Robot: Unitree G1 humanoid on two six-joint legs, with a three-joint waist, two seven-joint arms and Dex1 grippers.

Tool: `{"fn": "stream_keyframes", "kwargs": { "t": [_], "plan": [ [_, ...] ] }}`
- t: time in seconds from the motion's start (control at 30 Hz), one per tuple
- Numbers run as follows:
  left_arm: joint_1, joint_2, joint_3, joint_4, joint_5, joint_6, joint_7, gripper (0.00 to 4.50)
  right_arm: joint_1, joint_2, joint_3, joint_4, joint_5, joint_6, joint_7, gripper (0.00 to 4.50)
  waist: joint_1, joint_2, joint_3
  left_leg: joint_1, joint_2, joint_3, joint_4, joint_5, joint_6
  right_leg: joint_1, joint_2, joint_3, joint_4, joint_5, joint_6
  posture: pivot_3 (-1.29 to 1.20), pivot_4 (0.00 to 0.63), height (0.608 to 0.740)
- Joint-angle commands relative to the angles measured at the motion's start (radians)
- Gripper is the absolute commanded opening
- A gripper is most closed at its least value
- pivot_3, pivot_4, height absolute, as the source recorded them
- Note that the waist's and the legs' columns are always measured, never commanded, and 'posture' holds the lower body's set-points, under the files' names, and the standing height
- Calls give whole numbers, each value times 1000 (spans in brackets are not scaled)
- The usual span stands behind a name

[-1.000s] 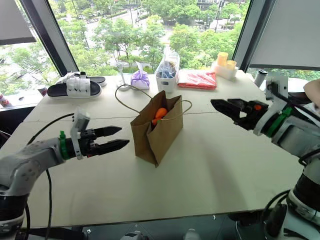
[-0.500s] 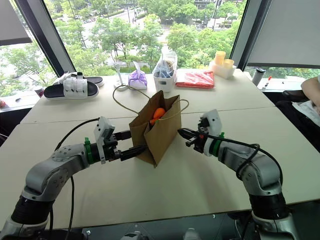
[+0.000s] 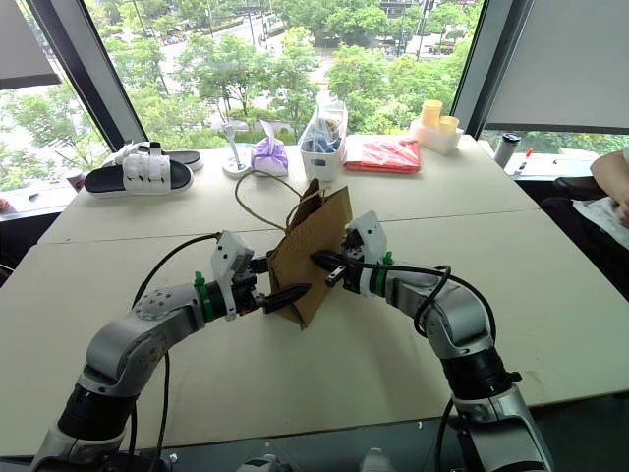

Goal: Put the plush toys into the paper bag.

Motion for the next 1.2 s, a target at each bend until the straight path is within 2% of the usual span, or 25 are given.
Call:
{"fn": "stream_keyframes", "kwargs": {
  "t": [0.03,0.13,0.27,0.3,0.5,0.6,0.67,0.77,0.9,0.93,1.13,1.17,1.2],
  "plan": [
    [-17,-7,13,-3,24,-33,13,3621,-15,-3,-21,-37,-3,-5,11,0,0,0,0,0,0,0,0,0,0,0,0,0,0,0,0,0,150,740],
    [-13,-7,22,3,31,-35,16,2271,-2,-28,-46,-77,8,16,11,0,1,0,0,0,0,0,0,0,0,0,0,0,0,0,0,0,150,740],
    [-6,-20,43,-1,5,-14,19,244,40,-85,-124,-185,51,79,-2,0,4,0,0,0,0,0,0,0,0,0,0,0,0,0,0,0,150,740],
    [-6,-26,53,-3,-6,-8,21,51,53,-99,-145,-211,62,97,-6,0,4,0,0,0,0,0,0,0,0,0,0,0,0,0,0,0,150,740],
    [-39,-4,114,34,-92,11,-72,51,183,-217,-342,-394,187,230,-16,0,4,0,0,0,0,0,0,0,0,0,0,0,0,0,0,0,150,740],
    [-94,53,145,93,-175,3,-248,51,227,-281,-473,-419,248,280,-17,0,3,0,0,0,0,0,0,0,1,0,0,0,0,0,0,0,150,740],
    [-167,111,141,192,-207,-12,-425,51,252,-325,-583,-400,289,304,-9,0,3,0,0,0,0,2,0,0,1,1,0,-1,0,0,0,0,150,740],
    [-276,152,89,384,-146,-111,-615,51,303,-400,-664,-378,302,308,23,0,6,0,0,0,0,3,1,-1,1,2,0,-1,0,0,0,0,150,740],
    [-418,165,26,627,-78,-187,-825,51,372,-485,-730,-394,328,311,69,0,11,0,0,0,0,5,2,-1,2,2,0,-1,-1,0,0,0,150,740],
    [-455,153,-5,716,-25,-258,-867,51,383,-496,-747,-402,334,315,68,0,11,0,0,0,0,5,2,-1,2,2,0,-1,-1,0,0,0,150,740],
    [-527,94,-78,987,150,-512,-959,51,421,-508,-760,-445,367,322,45,0,17,0,0,0,0,5,2,-1,3,2,-1,-1,-1,0,0,0,150,740],
    [-529,88,-81,1016,173,-544,-957,591,425,-509,-756,-453,371,323,42,0,18,0,0,0,0,5,2,-2,3,2,-1,-1,-1,0,0,0,150,740],
    [-533,84,-78,1041,185,-557,-954,885,425,-509,-751,-459,375,322,36,0,19,-1,0,0,0,5,2,-2,3,2,-1,-1,-1,0,0,0,150,740]
  ]
}}
